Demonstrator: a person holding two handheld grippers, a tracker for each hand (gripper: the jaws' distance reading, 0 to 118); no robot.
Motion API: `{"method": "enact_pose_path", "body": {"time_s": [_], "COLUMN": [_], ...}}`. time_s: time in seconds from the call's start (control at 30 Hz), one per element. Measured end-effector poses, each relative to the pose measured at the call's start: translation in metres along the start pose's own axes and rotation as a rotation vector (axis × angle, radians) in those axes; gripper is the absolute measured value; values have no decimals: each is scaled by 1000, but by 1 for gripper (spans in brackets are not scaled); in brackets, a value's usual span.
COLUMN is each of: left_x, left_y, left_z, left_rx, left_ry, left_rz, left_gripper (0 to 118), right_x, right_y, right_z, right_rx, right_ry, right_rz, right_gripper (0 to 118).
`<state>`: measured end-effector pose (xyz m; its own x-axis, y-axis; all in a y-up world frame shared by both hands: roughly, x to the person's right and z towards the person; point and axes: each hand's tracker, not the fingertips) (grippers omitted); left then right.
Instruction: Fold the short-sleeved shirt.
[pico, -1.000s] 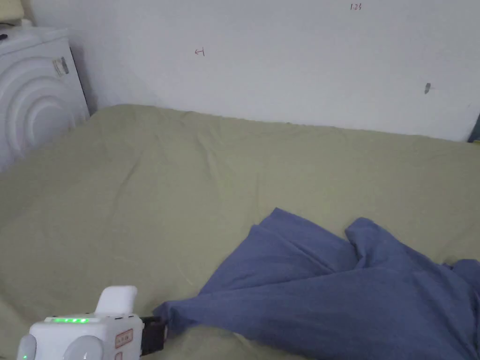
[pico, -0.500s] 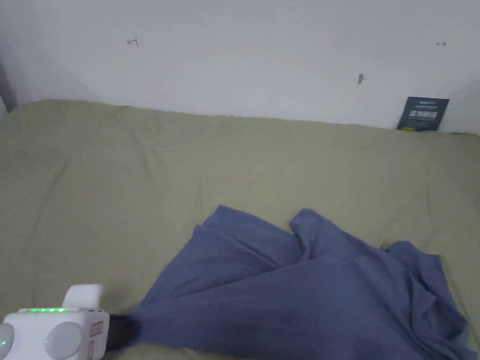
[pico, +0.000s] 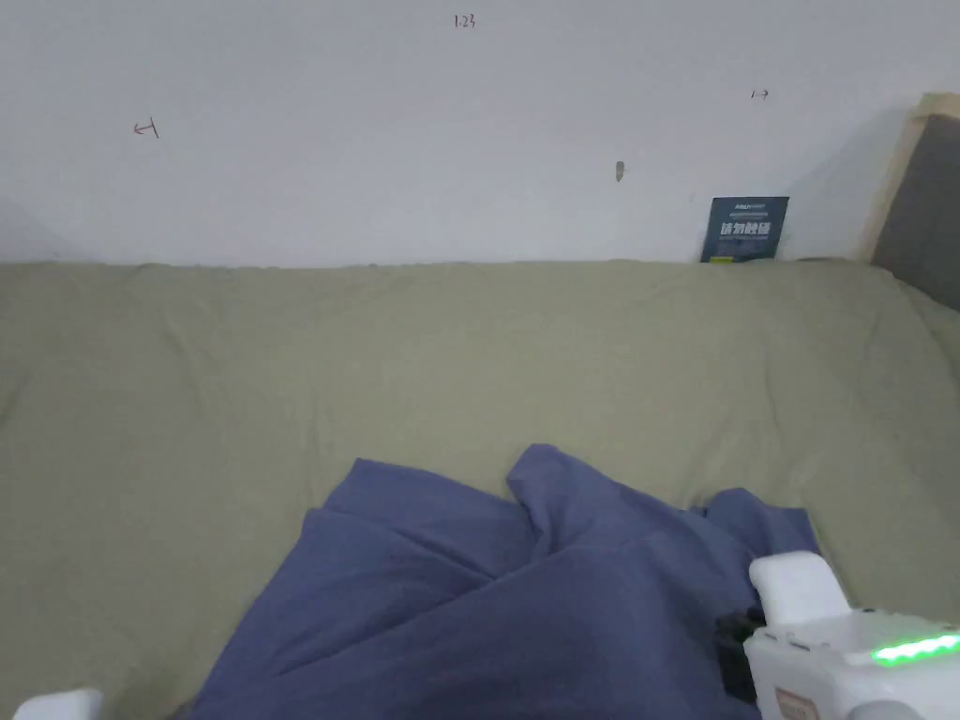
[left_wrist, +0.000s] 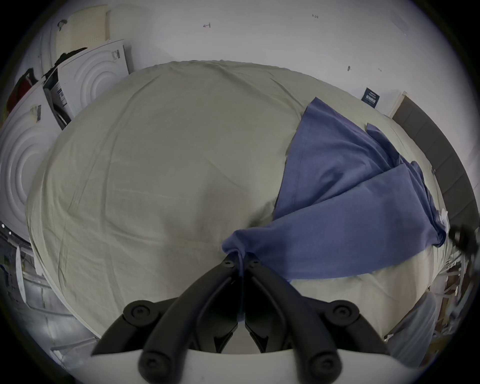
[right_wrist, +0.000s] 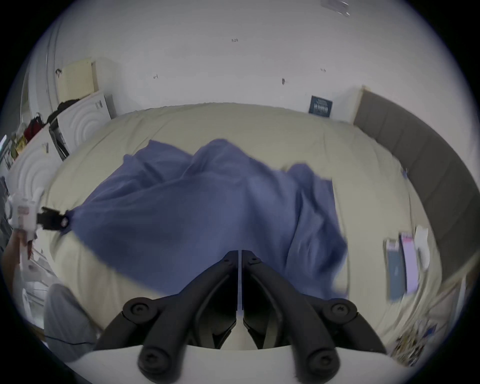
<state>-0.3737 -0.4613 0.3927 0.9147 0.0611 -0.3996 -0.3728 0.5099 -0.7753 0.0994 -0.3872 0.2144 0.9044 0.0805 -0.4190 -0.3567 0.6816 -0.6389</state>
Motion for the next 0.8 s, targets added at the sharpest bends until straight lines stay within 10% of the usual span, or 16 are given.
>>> {"method": "enact_pose_path", "body": {"time_s": [0.13,0.23,0.7,0.8], "left_x": [2,-4,-13,-13], "left_y": [0,1,6,4], "left_z": [-1,-2,-9,-10], "left_rx": [-22,-20,-38,-39], "left_ry": [-4,-9,-59,-62], "left_rz": [-9,9,86,96], "left_gripper": [0,0,0,0], "right_x": [26,45,37,31], "right_y": [82,129,137,141], "right_z": [-75,-141,-246,-232], "right_rx": [-31,-119,-328,-321], "right_ry": [1,36,25,26], "right_rz": [53,81,160,148], "right_gripper": [7,118,84,46]}}
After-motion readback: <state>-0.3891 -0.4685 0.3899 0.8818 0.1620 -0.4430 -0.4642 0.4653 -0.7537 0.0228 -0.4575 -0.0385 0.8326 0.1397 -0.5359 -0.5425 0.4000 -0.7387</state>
